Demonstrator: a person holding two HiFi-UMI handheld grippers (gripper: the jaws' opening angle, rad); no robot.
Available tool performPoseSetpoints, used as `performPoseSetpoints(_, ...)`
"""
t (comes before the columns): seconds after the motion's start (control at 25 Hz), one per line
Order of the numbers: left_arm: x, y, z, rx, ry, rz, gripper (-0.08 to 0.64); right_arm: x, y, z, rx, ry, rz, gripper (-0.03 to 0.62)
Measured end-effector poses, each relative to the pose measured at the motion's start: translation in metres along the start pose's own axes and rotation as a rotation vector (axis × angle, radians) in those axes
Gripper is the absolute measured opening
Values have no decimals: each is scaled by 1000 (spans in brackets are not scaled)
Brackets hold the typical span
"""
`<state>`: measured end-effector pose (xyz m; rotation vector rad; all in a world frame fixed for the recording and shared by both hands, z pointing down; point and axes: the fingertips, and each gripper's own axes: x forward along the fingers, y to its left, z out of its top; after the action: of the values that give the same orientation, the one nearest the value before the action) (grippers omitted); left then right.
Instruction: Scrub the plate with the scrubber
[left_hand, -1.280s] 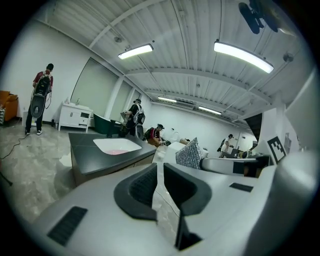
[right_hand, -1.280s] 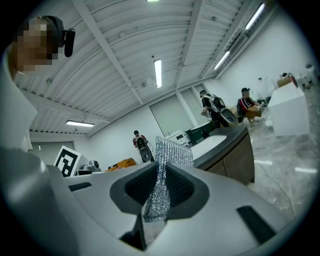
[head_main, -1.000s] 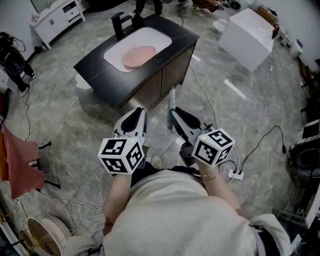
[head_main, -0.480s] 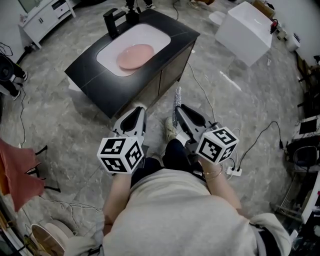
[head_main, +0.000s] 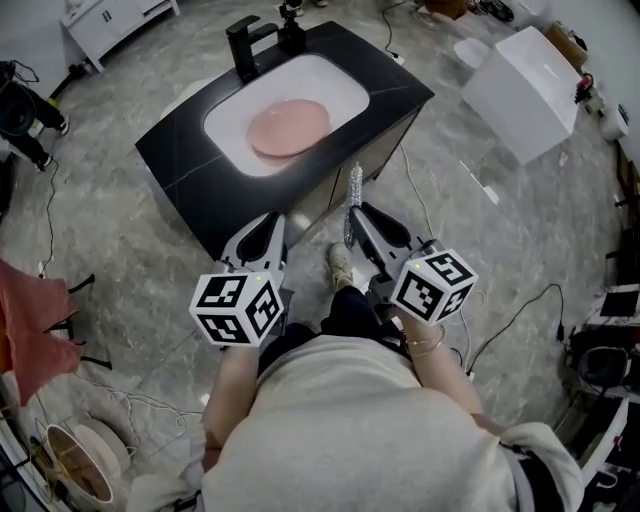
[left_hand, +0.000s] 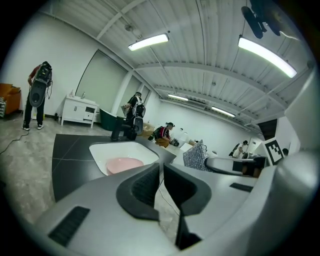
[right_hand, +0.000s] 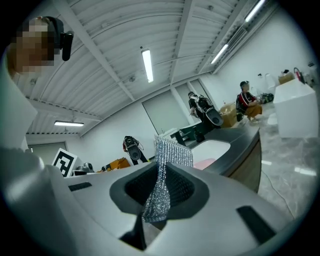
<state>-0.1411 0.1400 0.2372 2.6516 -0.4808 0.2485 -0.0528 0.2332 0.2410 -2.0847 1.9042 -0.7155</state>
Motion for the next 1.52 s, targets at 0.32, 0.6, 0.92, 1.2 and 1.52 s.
performPoseSetpoints(0.32,85,10,38,-37,-52,110,34,55,-64,62,-31,45,106,64)
performPoseSetpoints(0.6,143,4,65,-52,-97,175,34,82,-113,102,-37,77,175,63)
performPoseSetpoints(0.92,173,10,64,-85,-85,229,34,103,-140,110,-21,120,220,63)
performPoseSetpoints(1.2,181,21,58,-110,-48,269,34,116,-154,105,19,159,222,63)
performPoseSetpoints(1.52,191,50,51,-155,-7,310,34,146,-162,94,53,213,229,63)
